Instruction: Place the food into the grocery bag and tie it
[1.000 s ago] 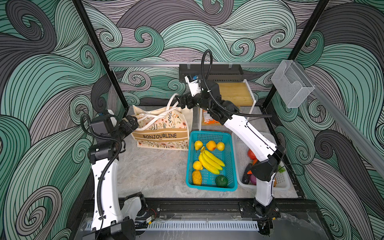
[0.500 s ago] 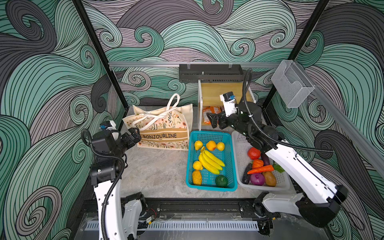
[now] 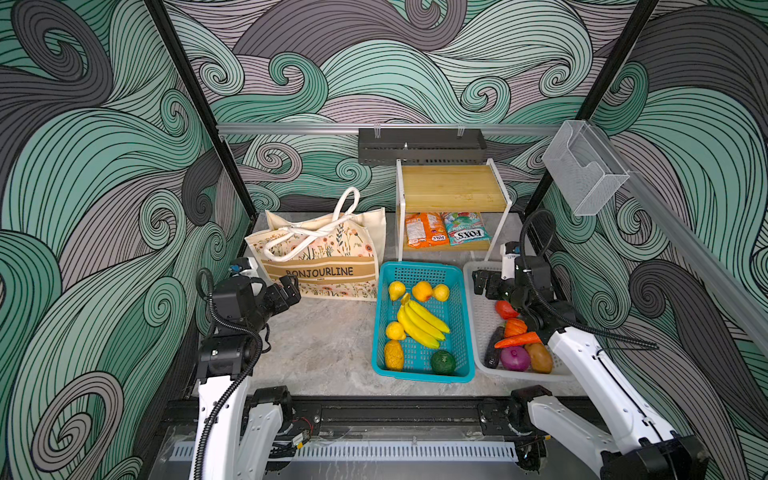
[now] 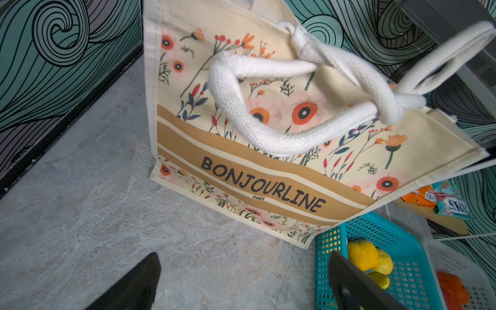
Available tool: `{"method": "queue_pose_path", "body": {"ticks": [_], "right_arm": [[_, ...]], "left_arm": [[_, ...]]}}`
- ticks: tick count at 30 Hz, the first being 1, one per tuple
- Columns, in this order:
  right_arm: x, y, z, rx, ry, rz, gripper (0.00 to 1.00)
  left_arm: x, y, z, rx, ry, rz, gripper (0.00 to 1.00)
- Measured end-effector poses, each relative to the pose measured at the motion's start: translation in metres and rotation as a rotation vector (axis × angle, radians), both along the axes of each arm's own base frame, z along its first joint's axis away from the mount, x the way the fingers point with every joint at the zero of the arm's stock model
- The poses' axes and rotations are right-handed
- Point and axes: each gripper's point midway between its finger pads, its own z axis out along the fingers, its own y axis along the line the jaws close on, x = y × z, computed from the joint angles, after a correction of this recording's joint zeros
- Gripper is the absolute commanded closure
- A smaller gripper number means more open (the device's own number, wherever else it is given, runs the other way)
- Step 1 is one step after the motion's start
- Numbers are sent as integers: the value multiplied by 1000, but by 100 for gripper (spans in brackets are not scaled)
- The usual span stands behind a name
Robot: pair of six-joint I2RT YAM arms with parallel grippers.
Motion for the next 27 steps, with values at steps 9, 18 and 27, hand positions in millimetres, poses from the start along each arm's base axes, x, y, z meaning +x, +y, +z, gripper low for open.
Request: {"method": "queue_pose_path", "body": {"ticks": [9, 18, 27], "right_arm": [[2, -30, -47, -58, -39, -101, 1], [19, -55, -75, -159, -63, -176, 1], [32, -73, -86, -230, -108, -245, 1]], "left_arm": [[19, -14, -56, 150, 77, 1, 1], [50, -9, -87, 318, 55, 102, 1], [65, 5, -99, 514, 15, 123, 1]]}}
